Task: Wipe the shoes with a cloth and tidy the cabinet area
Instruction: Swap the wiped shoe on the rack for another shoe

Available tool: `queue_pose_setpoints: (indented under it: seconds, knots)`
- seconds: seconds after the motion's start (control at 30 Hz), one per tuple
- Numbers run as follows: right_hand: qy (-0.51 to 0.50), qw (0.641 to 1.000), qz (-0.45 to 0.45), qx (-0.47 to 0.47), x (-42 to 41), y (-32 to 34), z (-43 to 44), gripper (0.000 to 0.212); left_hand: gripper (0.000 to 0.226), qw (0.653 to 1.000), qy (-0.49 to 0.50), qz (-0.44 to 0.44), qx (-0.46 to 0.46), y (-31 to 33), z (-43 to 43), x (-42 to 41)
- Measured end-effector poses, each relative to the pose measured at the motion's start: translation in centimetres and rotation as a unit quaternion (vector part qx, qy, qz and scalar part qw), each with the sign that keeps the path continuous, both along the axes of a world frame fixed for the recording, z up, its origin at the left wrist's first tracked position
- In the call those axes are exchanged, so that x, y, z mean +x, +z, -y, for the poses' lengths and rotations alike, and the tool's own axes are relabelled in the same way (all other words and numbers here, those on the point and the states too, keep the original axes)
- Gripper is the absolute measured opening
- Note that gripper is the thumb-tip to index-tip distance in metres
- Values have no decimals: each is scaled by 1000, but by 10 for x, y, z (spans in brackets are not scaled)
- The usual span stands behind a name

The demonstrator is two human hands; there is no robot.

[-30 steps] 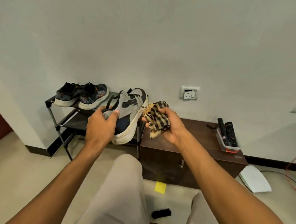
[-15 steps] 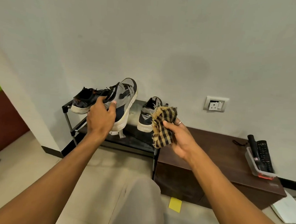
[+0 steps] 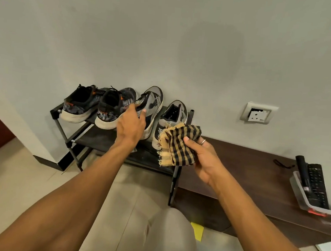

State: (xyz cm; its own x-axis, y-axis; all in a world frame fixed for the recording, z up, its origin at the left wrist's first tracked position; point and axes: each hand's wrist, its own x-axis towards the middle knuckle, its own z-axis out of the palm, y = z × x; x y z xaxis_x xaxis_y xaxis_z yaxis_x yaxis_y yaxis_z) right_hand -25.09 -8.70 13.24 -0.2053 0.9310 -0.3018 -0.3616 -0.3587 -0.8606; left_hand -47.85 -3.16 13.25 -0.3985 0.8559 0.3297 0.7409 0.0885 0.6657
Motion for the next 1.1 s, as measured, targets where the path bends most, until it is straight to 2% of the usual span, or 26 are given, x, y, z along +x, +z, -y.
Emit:
queue_pose_setpoints:
  seconds: [0.17,0.27,0.37,0.43,0.53,0.63,0.77,0.83,0.97,1.1]
  knots:
    - [12,1000,0,-10,-6,-10,-6,45,43,1000,-9,-13,-21,-11,-6,-5]
    - [11,1000,-2,-7,-10,-12,-5,54,54,998,-48,-9,-40,-7,-3,-10]
    - [10,1000,-6,0,-14,-12,-1,52,66,996,-75,-10,-45,-6,5,-21]
    - [8,1000,-8,5,-16,-12,2,50,68,998,-51,-35,-17,-8,12,-32]
    - [2,1000,-17,6,-18,-12,4,46,59,994,22,-89,62,-8,16,-55]
    - [0,1000,-18,2,-20,-15,4,35,47,985,80,-149,34,-9,9,-81]
    - [-1,1000,-16,-6,-23,-18,2,36,58,992,36,-76,-89,-17,-5,-103]
    - [-4,999,-32,-10,-23,-20,1,38,58,992,25,-45,-114,-20,-12,-107]
    - [-7,997,-75,-4,-20,-23,3,29,38,992,50,-41,-112,-17,-27,-110]
    - [-13,997,-70,-9,-14,-18,5,25,32,991,95,-51,-78,-10,-29,-115]
